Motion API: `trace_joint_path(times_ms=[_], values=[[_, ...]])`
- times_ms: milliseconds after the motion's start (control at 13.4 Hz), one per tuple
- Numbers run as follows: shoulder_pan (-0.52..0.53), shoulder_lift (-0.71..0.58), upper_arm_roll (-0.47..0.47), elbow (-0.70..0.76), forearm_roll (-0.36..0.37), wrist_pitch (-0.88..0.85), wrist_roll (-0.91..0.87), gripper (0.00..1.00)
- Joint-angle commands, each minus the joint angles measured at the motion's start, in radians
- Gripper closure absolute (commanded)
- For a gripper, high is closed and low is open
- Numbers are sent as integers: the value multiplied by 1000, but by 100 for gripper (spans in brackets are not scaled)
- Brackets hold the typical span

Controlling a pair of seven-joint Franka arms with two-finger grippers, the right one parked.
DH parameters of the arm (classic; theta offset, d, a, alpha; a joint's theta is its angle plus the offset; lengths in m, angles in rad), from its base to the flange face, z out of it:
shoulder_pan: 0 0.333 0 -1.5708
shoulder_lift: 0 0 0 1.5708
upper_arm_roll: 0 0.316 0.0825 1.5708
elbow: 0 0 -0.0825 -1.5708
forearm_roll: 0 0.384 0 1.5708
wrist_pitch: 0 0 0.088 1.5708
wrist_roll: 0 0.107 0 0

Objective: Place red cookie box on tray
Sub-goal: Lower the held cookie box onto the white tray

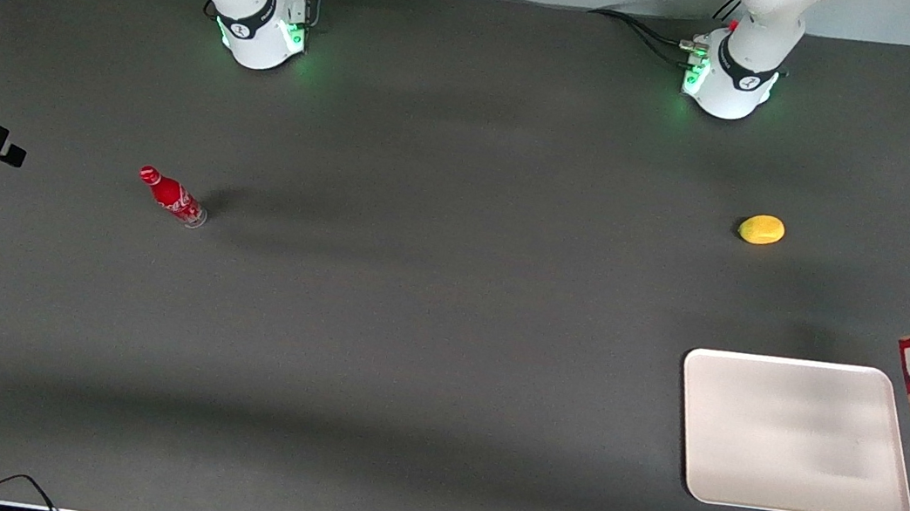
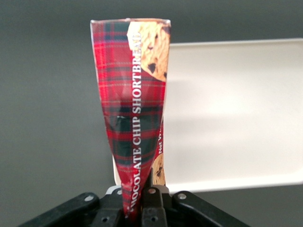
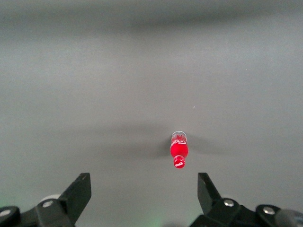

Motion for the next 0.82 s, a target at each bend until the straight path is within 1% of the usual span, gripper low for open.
trace_joint_path(times_ms=[0, 149, 298, 447, 745], values=[[-30, 163, 14, 156, 40, 35, -30, 100], [-58, 190, 31, 154, 47, 41, -77, 100], [-81, 207, 35, 153, 77, 41, -103, 100], [-79, 246, 35, 151, 87, 62, -103, 100], [-81, 267, 55, 148, 93, 122, -93, 100]])
